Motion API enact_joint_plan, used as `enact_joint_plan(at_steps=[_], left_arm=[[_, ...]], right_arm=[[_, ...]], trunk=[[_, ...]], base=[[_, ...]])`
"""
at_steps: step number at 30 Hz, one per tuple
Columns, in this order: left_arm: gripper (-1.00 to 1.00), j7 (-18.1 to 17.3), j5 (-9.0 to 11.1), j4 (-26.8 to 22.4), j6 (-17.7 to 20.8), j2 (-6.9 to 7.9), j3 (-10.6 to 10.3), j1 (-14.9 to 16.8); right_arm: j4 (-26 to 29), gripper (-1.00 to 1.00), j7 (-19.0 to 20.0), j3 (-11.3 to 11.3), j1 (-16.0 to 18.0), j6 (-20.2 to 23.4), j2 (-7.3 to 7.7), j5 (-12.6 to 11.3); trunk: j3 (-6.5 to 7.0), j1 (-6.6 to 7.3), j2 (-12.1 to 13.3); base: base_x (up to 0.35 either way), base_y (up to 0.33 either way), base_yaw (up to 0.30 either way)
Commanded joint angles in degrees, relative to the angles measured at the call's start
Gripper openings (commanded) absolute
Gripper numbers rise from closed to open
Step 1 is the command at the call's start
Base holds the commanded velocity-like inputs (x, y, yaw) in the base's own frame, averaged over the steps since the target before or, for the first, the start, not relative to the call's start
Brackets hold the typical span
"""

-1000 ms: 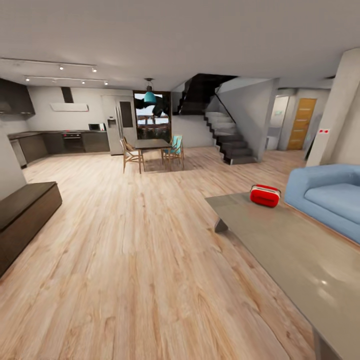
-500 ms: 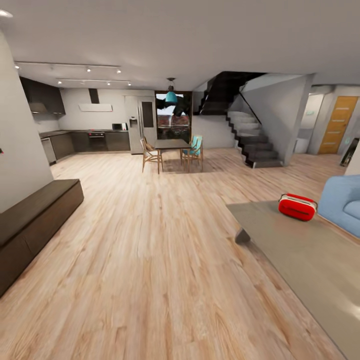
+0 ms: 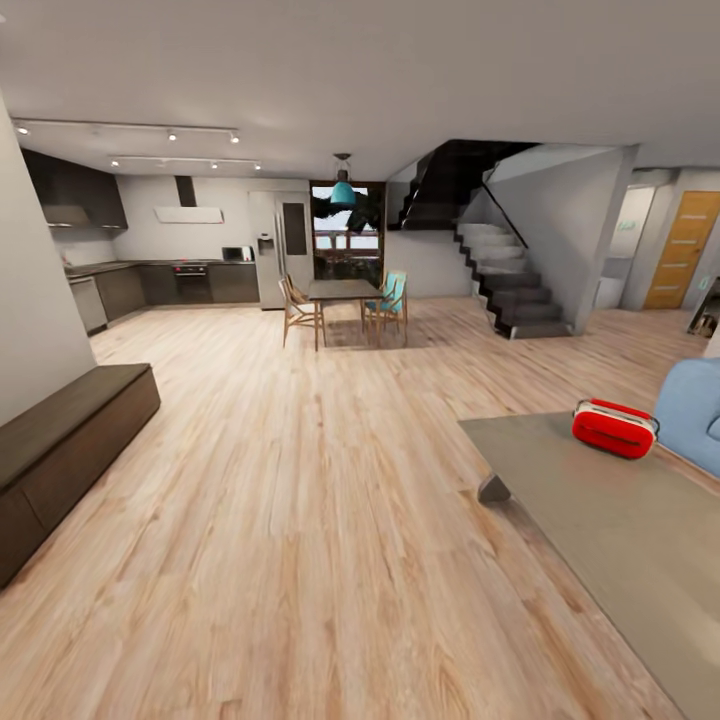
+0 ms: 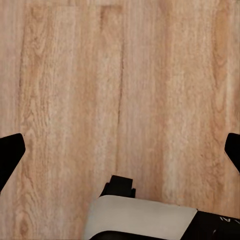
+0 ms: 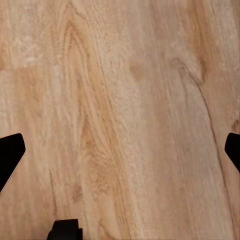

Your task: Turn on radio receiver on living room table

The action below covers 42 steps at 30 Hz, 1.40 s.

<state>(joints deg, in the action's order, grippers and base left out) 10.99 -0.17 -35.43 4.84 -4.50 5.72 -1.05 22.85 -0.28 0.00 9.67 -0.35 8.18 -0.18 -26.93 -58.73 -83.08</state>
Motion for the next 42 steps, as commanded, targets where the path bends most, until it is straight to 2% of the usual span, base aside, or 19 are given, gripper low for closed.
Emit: enact_joint_plan(at_steps=[1,42], left_arm=[[1.00,0.0,0.0,0.0,0.0,0.01,0.0,0.0],[1.00,0.2,-0.2,0.0,0.1,-0.02,0.0,0.0]], right_arm=[[0.0,1.00,0.0,0.0,0.0,0.0,0.00,0.0],[0.0,1.00,0.0,0.0,0.0,0.0,0.00,0.0]], trunk=[[0.00,0.00,0.0],[0.00,0.00,0.0]], base=[[0.329,0.000,0.000],[0.329,0.000,0.000]])
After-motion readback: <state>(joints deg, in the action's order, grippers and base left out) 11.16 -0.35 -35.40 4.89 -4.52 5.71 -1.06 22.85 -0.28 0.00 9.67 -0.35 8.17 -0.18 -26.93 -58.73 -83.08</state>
